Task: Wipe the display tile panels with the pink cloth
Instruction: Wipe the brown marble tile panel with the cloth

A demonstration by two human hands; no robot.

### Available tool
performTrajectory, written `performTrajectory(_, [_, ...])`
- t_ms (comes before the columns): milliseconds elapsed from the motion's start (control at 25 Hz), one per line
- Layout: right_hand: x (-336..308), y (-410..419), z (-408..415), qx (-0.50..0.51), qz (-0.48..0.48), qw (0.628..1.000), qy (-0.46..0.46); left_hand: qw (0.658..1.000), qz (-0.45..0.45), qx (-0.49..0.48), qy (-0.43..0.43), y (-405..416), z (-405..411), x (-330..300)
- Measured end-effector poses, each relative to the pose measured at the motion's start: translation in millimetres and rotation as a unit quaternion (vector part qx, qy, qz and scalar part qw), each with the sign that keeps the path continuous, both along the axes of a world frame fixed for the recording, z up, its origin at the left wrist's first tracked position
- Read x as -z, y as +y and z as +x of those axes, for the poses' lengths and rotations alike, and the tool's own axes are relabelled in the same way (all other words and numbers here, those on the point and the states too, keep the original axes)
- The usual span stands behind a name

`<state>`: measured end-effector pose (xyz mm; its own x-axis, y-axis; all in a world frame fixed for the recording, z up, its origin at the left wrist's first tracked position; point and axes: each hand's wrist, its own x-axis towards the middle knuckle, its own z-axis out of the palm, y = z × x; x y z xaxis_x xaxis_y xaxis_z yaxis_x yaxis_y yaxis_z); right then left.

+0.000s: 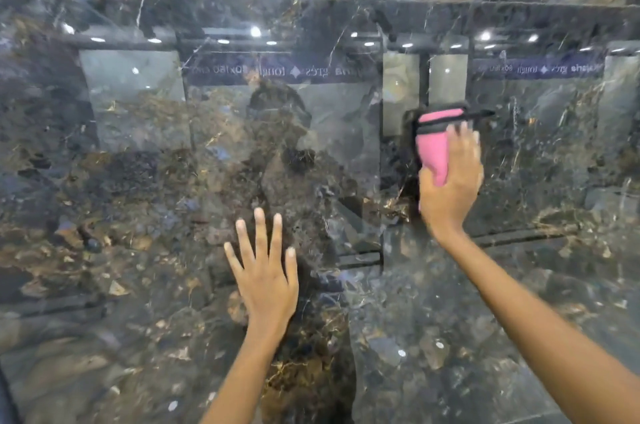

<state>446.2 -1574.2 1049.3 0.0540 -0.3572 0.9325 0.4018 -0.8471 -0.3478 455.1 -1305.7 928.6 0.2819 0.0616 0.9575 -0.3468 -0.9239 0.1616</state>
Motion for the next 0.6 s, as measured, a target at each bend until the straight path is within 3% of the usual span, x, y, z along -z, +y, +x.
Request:
performTrajectory(40, [37,10,2,-0.001,-0.069,0.998,0.009,1.000,0.017,-0.010,0.005,2,4,15])
performTrajectory(80, [80,17,3,0.000,-0.209,0.978,0.022,0.999,0.031,-0.019,0.009,5,7,25])
performTrajectory(160, [161,24,-13,0.023,-0.521,0.849,0.082,0.998,0.049,-0.030,0.012,8,9,32])
performTrajectory(200, [180,21,-21,0.027,-0.610,0.786,0.099,0.998,0.052,-0.029,0.010,9,9,34])
performTrajectory(240, [179,13,-23,0.009,-0.638,0.764,0.096,0.998,0.050,-0.026,0.003,10,9,36])
performTrajectory(280, [162,5,-21,-0.009,-0.617,0.783,0.080,0.999,0.045,-0.023,-0.003,10,10,39])
performTrajectory(320, [134,-3,-17,-0.018,-0.555,0.830,0.058,0.999,0.041,-0.021,-0.009,10,11,40])
performTrajectory(440, [47,-35,-3,0.007,-0.245,0.969,0.002,0.999,0.036,-0.024,-0.018,7,12,38])
performTrajectory(520, [54,-26,6,0.020,-0.090,0.996,-0.018,0.999,0.037,-0.026,-0.025,7,13,39])
performTrajectory(560, [85,-14,8,0.026,-0.101,0.994,-0.022,0.999,0.036,-0.023,-0.027,7,13,40])
performTrajectory(600, [130,-2,9,0.021,-0.193,0.981,-0.010,0.999,0.034,-0.023,-0.028,6,14,40])
